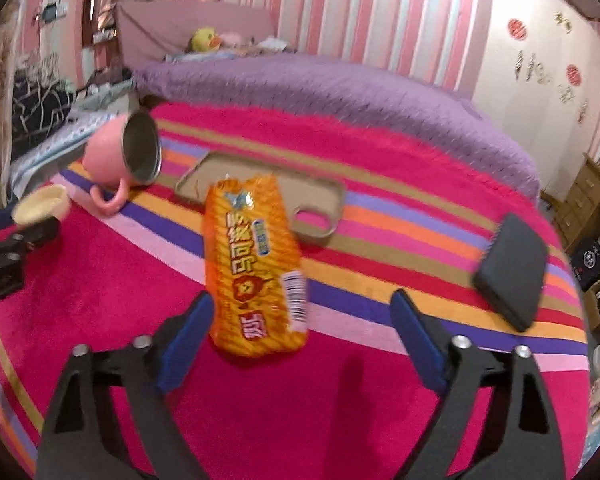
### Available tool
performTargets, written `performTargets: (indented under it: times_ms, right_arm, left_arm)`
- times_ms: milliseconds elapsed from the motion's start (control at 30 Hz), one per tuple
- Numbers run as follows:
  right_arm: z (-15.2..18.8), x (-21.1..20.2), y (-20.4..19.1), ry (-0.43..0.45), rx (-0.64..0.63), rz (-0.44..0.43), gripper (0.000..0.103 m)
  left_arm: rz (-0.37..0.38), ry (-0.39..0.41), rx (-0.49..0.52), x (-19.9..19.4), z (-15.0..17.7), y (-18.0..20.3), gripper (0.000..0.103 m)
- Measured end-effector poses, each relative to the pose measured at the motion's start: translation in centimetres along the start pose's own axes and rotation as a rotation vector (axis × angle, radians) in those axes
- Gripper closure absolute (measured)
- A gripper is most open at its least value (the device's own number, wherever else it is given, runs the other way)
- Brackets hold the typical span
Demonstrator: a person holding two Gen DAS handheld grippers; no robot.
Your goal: Collect trash
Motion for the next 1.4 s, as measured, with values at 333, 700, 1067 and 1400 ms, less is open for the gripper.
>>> performTargets:
  times_ms: [333, 700, 1067, 1400]
  right_arm:
    - [0.8, 0.8, -2.7, -0.046, -0.116, -0.048, 0.081]
    - [0.3, -5.7, 2.9, 0.134, -0.028, 0.006, 0.100]
    - [4.6, -12.8, 11.4, 0.174, 0.061, 0.104, 0.100]
    - [8.2, -13.8, 15.8, 0.159, 0.128, 0.152, 0.100]
  left_arm:
    - [-0.007, 0.008, -0.045, -0.8, -0.8, -0.7, 0.044]
    - [0.048, 0.011, -0.075, -1.5, -1.2, 0.5, 0.065]
    - [0.051, -0.040, -0.147, -0.6, -0.5, -3.3, 0.019]
    - [0.060, -0.106, -0.091, 0.3, 2.5, -1.3, 0.009]
Point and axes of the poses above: each gripper's, at about its wrist camera, not at the fingertips, and x roughly the way its jaws point, y to its right, z to its underside, the point moved 4 cm from there along x, roughly the way its jaws point, and after that the axes turned 6 degrees about y, right-handed, at the moved point
